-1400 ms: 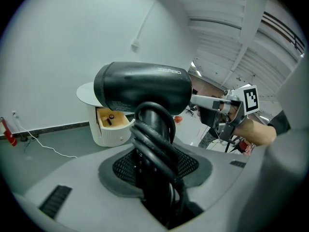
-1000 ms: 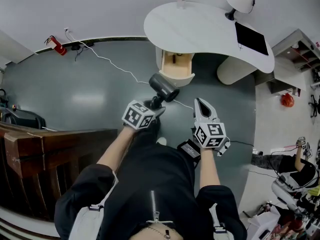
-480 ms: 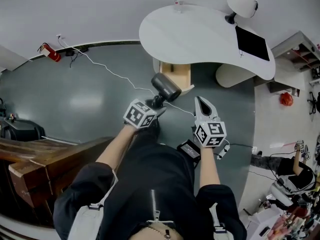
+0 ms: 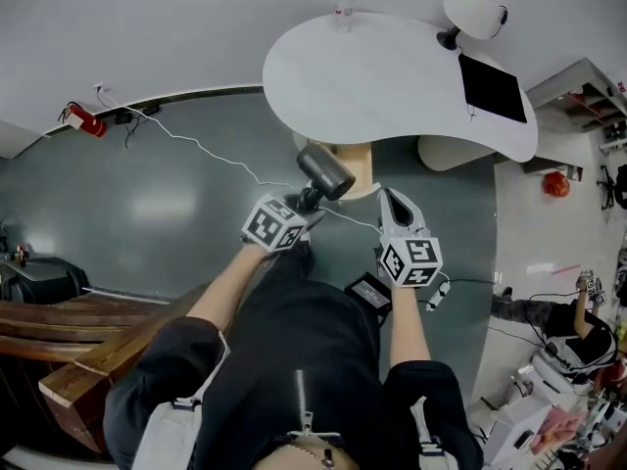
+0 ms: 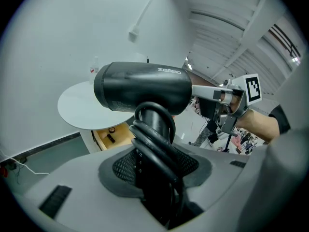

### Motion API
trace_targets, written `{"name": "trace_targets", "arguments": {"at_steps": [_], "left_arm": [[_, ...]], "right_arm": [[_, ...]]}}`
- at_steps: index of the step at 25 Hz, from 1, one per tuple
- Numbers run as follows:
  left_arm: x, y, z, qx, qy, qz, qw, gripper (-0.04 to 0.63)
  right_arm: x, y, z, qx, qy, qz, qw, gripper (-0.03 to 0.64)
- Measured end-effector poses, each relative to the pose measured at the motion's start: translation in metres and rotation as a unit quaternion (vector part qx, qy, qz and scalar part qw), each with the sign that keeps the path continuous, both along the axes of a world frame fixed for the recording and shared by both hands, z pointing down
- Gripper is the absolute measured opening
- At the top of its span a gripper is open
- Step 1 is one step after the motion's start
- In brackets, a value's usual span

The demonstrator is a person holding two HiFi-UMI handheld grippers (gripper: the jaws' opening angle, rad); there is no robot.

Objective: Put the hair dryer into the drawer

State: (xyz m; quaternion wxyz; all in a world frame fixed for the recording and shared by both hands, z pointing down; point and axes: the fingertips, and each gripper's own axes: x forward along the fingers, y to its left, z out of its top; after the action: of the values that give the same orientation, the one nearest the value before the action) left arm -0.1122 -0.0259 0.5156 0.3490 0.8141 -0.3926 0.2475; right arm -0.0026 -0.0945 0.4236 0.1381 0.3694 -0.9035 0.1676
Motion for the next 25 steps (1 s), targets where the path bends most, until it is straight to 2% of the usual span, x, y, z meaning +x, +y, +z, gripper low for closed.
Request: {"name": "trace_targets", "arguments": {"at_steps": [10,25], "left_arm": [[-0.026,-0.037,0.021,-0.006,-0.01,0.047,0.9988,0.184],[-0.02,-0.085,0.04,-0.01,-0.035,0.107,0.9936,0.184]], "right_arm": [[-0.019,-0.038,0.011,0.0,0.006,0.037,0.999,0.003],[-0.005,-0.074,0.036,-0.028,0.006,0.071,0.997,0.003]]}}
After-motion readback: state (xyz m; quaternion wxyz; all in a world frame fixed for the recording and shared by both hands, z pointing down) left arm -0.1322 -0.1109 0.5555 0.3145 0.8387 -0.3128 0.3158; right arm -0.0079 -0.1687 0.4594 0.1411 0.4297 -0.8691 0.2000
